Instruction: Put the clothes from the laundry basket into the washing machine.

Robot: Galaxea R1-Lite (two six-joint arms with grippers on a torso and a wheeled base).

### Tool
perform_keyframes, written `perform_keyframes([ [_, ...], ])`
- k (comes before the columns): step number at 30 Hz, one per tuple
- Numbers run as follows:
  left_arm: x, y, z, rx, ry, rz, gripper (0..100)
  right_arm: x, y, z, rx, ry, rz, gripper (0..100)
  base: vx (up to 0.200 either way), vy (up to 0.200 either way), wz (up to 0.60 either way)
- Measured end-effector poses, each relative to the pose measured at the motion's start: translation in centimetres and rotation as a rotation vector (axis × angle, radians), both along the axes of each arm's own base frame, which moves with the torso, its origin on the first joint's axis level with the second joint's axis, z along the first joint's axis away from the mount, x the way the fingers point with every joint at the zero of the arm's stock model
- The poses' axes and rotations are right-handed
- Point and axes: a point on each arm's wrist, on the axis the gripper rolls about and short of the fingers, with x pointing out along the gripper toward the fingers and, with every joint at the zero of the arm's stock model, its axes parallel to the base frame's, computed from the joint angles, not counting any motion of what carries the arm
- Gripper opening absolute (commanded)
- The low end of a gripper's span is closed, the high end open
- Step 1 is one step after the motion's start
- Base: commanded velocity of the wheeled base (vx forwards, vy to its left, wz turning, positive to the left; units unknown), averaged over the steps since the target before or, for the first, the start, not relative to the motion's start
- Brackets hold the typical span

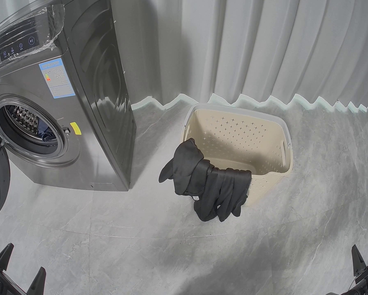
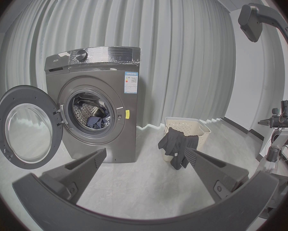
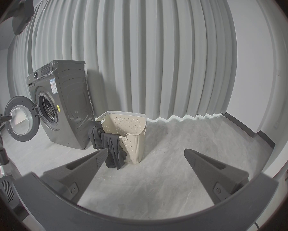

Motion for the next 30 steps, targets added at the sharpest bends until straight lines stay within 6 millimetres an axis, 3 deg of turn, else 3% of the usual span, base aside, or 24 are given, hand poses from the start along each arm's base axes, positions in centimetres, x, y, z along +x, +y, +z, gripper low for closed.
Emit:
perform_keyframes([
  [10, 0.0, 0.0, 0.0, 0.0, 0.0, -0.001, 100, 0.0, 0.0, 0.0, 0.0, 0.0, 0.001, 100, 0.0, -0.02, 0.0],
  [19, 0.0, 0.0, 0.0, -0.006, 0.001, -0.003, 100, 0.0, 0.0, 0.0, 0.006, -0.002, -0.004, 100, 0.2, 0.0, 0.0],
  [22, 0.0, 0.0, 0.0, -0.006, 0.002, -0.003, 100, 0.0, 0.0, 0.3, 0.009, -0.024, 0.002, 100, 0.0, 0.0, 0.0],
  [30, 0.0, 0.0, 0.0, -0.006, 0.0, -0.003, 100, -0.8, 0.1, 5.5, 0.038, -0.129, 0.063, 100, 0.0, 0.0, 0.0],
])
